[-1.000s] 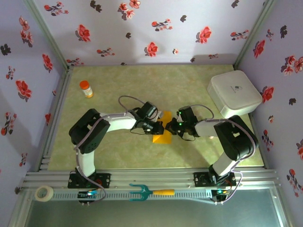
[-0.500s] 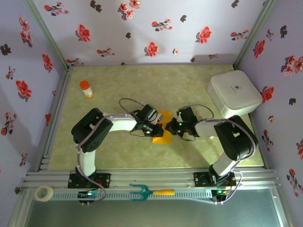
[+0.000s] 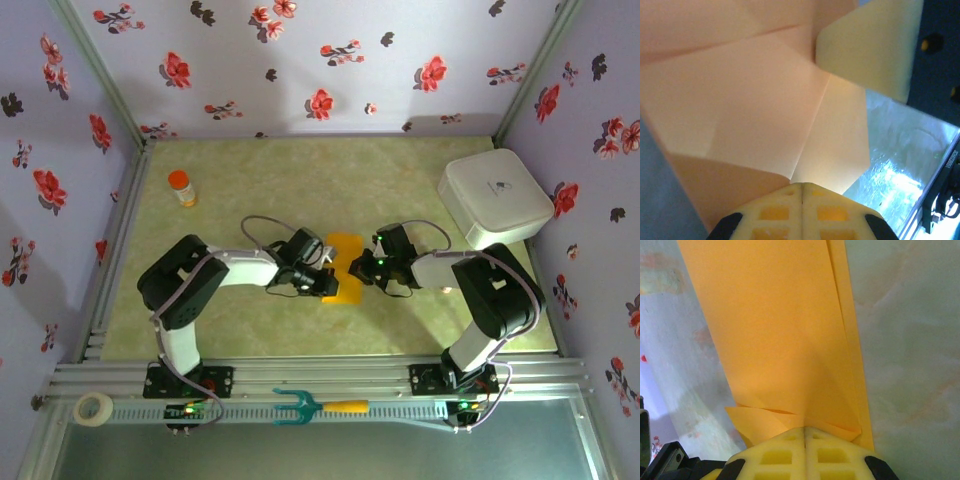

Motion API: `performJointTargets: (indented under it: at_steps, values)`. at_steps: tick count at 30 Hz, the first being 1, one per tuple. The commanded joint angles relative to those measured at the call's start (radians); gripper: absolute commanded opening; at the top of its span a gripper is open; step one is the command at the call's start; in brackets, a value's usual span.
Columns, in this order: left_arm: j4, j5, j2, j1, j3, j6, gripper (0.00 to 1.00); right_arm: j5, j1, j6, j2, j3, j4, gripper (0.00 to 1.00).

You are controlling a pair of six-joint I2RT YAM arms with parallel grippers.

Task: Fold a paper plane with a square sheet of paper (pick it up from the middle)
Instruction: Fold the triangle a second time at the center of the table.

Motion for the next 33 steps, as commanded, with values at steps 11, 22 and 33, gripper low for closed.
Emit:
performJointTargets:
  at_steps: [11, 22, 33]
  values:
    - [-0.043, 0.0, -0.121, 0.014, -0.198, -0.05, 0.0, 0.093, -0.006, -0.024, 0.032, -0.011, -0.114, 0.0]
    - [-0.028, -0.05, -0.276, 0.032, -0.124, -0.037, 0.0, 0.09, -0.006, -0.023, 0.023, -0.005, -0.113, 0.0]
    - [-0.072, -0.019, -0.033, 0.036, 0.017, 0.025, 0.0, 0.077, -0.006, -0.031, 0.013, 0.008, -0.124, 0.0]
